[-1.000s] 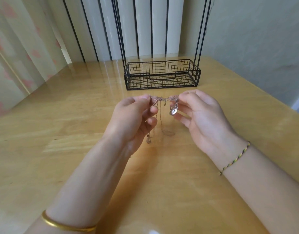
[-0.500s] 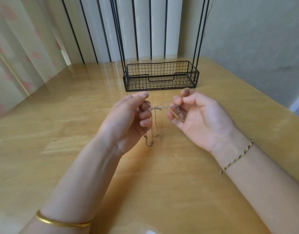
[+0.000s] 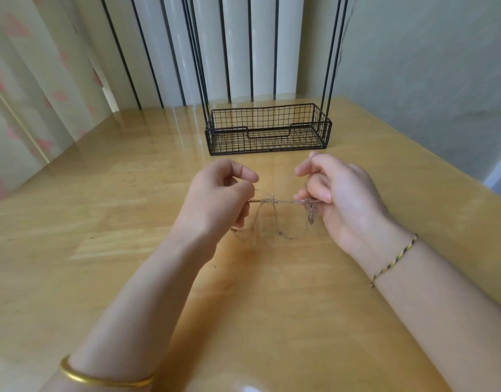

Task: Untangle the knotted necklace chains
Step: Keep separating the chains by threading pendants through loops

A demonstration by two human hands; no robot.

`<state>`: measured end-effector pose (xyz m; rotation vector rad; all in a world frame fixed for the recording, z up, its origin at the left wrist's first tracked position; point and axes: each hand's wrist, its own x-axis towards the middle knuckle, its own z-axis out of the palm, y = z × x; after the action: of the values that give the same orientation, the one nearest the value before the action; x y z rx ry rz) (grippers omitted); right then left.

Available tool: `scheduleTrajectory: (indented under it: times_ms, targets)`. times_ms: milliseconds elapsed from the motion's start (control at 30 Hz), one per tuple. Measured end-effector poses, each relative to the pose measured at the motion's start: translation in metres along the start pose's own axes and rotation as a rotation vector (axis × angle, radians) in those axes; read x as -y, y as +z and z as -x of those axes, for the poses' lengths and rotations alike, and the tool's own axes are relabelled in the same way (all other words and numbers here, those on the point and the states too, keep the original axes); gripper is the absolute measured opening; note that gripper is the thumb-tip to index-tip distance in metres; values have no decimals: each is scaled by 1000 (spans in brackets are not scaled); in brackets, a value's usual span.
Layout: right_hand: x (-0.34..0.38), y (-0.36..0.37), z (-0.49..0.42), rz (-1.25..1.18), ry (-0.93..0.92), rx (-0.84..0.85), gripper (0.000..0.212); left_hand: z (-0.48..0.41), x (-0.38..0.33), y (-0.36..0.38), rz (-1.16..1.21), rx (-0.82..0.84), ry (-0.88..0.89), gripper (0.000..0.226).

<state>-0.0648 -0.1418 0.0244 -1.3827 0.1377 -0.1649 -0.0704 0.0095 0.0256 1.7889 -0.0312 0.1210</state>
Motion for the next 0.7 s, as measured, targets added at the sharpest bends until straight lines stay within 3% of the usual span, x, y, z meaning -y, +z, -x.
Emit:
scheduleTrajectory:
  times_ms: [100,167,367,533,700]
  targets:
    - [4,0,-2,-363,129,20,32,-3,5,0,-102,-86,48,18]
    - [4,1,-1,-477,168,47,31,-4,5,-1,-111,-136,55,16]
    - [3,0,2,-421,149,105,30,-7,5,-6,210,-149,-89,16]
    - [2,-2,0,-419,121,75,29,-10,1,-10,680,-116,-196,9]
    - [-1,-2,1,-153,17,-30,45,-7,-1,-11,598,-99,-171,16]
